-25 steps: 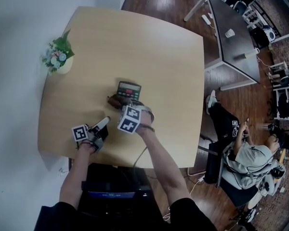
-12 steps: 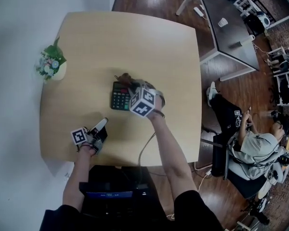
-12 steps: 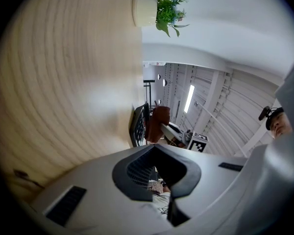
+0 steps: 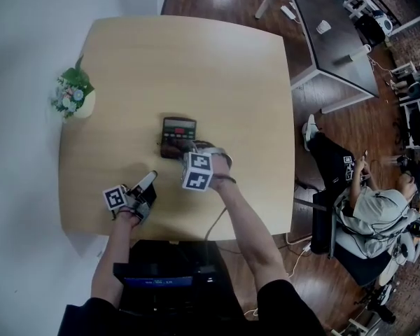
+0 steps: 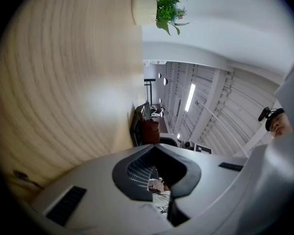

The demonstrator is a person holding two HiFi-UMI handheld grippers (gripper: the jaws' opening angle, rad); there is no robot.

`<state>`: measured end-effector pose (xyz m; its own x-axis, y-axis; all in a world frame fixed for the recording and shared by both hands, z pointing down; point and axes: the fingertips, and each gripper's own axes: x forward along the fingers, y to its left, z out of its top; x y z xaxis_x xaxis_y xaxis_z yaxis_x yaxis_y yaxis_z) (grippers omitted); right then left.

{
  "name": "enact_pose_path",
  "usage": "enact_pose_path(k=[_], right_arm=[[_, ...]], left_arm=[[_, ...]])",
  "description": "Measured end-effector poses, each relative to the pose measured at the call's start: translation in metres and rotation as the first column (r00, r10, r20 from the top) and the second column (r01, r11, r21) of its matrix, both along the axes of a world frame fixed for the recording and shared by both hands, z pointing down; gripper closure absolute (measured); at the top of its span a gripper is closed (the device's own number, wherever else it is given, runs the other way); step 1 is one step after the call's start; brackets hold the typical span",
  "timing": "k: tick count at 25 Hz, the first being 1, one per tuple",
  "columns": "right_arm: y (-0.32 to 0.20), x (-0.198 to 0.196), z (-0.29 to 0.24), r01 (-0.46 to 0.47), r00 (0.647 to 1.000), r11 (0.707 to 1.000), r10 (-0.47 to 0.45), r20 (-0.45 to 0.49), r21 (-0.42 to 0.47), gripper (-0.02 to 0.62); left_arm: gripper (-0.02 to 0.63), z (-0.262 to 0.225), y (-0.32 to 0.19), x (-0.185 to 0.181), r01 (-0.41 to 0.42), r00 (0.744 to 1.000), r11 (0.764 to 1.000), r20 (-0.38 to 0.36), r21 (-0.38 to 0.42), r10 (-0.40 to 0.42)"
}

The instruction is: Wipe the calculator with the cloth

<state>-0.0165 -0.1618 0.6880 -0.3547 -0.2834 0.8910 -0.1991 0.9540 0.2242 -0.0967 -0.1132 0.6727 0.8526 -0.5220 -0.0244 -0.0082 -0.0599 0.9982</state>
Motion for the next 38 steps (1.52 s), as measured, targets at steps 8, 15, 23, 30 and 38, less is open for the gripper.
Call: enact_pose_path(k=[8,15,23,30,38], right_arm=[[0.038,0.017,-0.016,0.051,0.993,0.986,-0.034,0.110,-0.157,0.526],[-0.092,0.055,-0.049,-0.169,0.985,0.967,0.159,0.067,0.191,0.528],[-0.036,0.028,-0.005,-0.007,1.000,0.994,0.008,-0.005,0.111,0.526],[0.055,0.015,0.016,0.158,0.987,0.987,-0.157,-0.042,0.005,0.528],[-0.036,0.050,-0.033,-0.106,0.990,0.985,0.092,0.104,0.136,0.526]], left_arm=[[0.612,-0.003,0.001,0.001,0.001,1.000,1.000,-0.015,-0.006,-0.001],[0.612,-0.002,-0.001,0.000,0.007,1.000,1.000,-0.006,-0.001,-0.008],[0.612,-0.001,-0.002,-0.001,0.007,1.000,1.000,0.000,0.002,-0.007],[0.612,-0.003,-0.001,0.000,0.005,1.000,1.000,-0.007,0.005,-0.005],[0.612,0.001,-0.001,0.000,0.002,1.000,1.000,0.004,0.002,-0.002]])
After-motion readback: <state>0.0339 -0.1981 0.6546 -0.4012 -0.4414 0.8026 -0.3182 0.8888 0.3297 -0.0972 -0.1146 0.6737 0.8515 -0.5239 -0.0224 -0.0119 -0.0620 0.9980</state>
